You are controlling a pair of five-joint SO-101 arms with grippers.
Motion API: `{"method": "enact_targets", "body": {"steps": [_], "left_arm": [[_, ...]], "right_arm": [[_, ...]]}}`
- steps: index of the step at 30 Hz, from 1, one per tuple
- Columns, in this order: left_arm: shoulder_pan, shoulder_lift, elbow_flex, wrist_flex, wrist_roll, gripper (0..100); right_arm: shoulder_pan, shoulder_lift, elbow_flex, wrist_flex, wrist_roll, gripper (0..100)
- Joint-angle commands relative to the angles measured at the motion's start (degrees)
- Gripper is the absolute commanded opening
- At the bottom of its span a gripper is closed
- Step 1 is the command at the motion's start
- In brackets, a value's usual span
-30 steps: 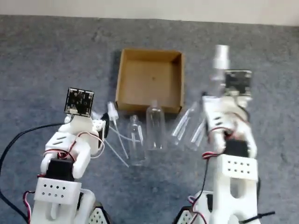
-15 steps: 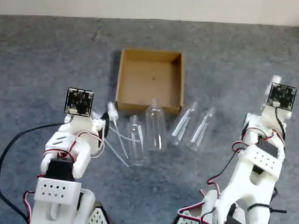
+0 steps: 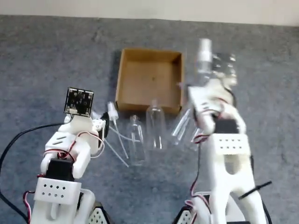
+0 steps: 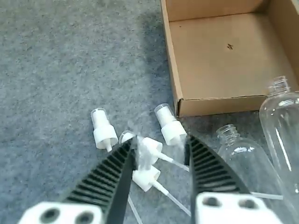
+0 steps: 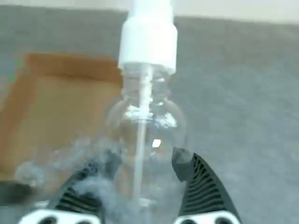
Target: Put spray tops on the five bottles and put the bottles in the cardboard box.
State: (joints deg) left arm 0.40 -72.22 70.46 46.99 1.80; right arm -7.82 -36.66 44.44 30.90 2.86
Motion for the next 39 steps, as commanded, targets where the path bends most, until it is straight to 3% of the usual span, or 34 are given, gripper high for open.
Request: {"method": "enact_targets", "body": {"steps": [1, 9, 16, 22, 25, 35, 39], "left_arm": [[-0.4, -0.1, -0.5, -0.9, -0.5, 14], [0.7, -2.1, -1.7, 0.6, -0.5, 16], [4.1, -17.4, -1.6, 11.0, -0.6, 21], [9.4, -29.4, 1.5, 14.8, -0.6, 21], [11.6, -32.8, 1.5, 17.3, -2.5, 26], [11.4, -31.3, 6.6, 12.0, -2.5, 30], [9.7, -31.3, 7.6, 10.0, -2.5, 30]], "right_arm": [[-10.0, -0.1, -5.9, 0.3, -3.3, 0.7], [-24.7, 0.4, -6.0, -4.8, -6.4, 0.5], [-26.9, 0.4, -6.1, -5.6, -6.5, 0.5], [-30.4, 0.0, -5.8, -5.3, -6.3, 0.5], [-30.4, 0.3, -5.8, -5.3, -6.4, 0.5], [-32.1, -0.3, -5.8, -5.1, -6.3, 0.6], [-34.7, -0.3, -6.0, -0.3, -6.2, 0.5]]}}
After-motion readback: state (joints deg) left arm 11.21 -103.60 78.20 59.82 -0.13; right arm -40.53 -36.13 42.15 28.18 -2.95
